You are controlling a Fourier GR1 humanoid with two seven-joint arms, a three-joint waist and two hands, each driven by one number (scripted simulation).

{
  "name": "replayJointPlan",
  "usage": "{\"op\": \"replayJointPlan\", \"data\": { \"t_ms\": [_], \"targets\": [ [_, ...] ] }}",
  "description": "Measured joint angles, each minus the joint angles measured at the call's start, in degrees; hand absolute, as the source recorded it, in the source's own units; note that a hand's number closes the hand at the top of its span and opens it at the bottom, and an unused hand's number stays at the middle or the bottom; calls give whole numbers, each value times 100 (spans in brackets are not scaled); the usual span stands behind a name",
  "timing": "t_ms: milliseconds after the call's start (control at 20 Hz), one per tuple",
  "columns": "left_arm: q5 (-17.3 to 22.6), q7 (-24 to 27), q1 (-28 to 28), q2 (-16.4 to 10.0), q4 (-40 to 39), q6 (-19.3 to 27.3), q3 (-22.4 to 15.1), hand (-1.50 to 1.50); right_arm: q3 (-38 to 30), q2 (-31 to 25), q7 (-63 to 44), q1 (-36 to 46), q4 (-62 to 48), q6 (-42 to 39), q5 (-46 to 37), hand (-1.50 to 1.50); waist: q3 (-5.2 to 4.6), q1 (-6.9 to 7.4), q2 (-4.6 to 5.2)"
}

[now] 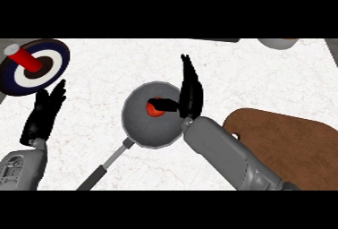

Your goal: Pick the tomato from the cutting board and place it in the pan

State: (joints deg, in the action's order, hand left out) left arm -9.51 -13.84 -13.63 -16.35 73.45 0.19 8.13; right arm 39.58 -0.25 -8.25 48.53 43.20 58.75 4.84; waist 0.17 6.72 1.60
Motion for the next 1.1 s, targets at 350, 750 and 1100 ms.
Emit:
{"op": "replayJointPlan", "data": {
  "t_ms": [350, 750, 1100],
  "targets": [
    [87, 48, 306, -145, 12, 24, 269, 0, -435, -17, 545, -280, 79, 198, 391, -150, -10, -424, -108],
    [139, 68, 660, -215, 177, 38, 458, 0, -646, -1173, 704, -1791, 2071, -143, 396, -150, -16, -720, -186],
    [104, -90, 665, -166, 267, 59, 440, 0, -884, -2595, 652, -3354, 4126, -874, 589, -150, -17, -776, -191]
  ]
}}
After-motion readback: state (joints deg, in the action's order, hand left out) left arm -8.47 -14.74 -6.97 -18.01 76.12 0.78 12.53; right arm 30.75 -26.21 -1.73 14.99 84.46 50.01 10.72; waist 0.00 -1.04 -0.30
